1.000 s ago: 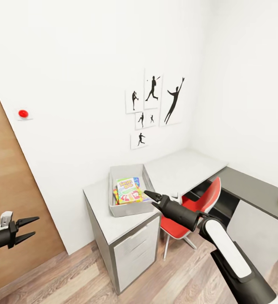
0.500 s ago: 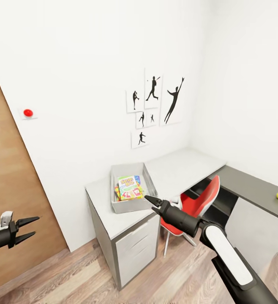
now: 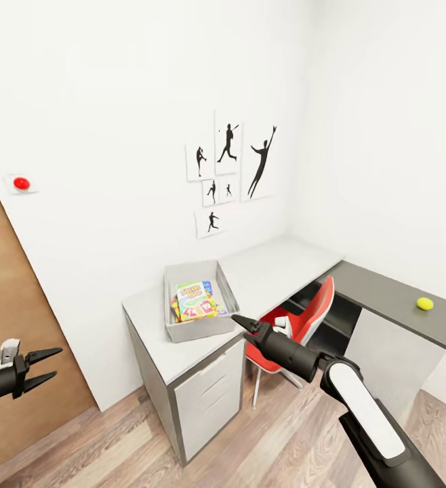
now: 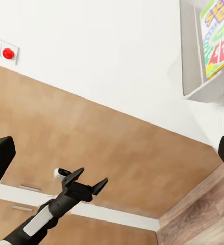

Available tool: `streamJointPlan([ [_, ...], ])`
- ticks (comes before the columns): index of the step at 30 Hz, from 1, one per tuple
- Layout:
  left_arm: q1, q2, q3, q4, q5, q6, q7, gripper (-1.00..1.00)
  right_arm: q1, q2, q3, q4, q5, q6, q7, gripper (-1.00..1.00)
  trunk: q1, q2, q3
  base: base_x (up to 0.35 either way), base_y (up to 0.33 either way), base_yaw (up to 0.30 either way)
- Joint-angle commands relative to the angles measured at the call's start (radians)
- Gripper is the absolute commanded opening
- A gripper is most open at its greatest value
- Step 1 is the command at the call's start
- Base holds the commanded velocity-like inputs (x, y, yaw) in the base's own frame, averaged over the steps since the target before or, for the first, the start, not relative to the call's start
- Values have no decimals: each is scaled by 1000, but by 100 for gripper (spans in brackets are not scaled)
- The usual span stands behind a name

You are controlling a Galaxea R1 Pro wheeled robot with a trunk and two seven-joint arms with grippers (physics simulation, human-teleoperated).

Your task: Put all the toys in the child's room - the three board games (two on the bed and one on the table), the two jigsaw puzzles on the table, and the tennis ball on the table - inside the toy box on the table in the child's room.

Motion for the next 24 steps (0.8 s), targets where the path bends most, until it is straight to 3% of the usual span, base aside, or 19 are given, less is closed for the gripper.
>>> streamJointPlan([
  [1,-1,1,-7,0,7,8,-3,100,-1,0,1,-1,-10,1,-9,100,1,-2,-2,-1,0,-253],
  [14,-1,2,-7,1,8,8,-3,100,-1,7,1,2,-9,0,-9,100,1,-2,0,-17,0,-272],
  [24,-1,3,-7,1,8,9,-3,100,-1,9,1,4,-8,-2,-10,100,1,-2,0,-250,84,-266],
])
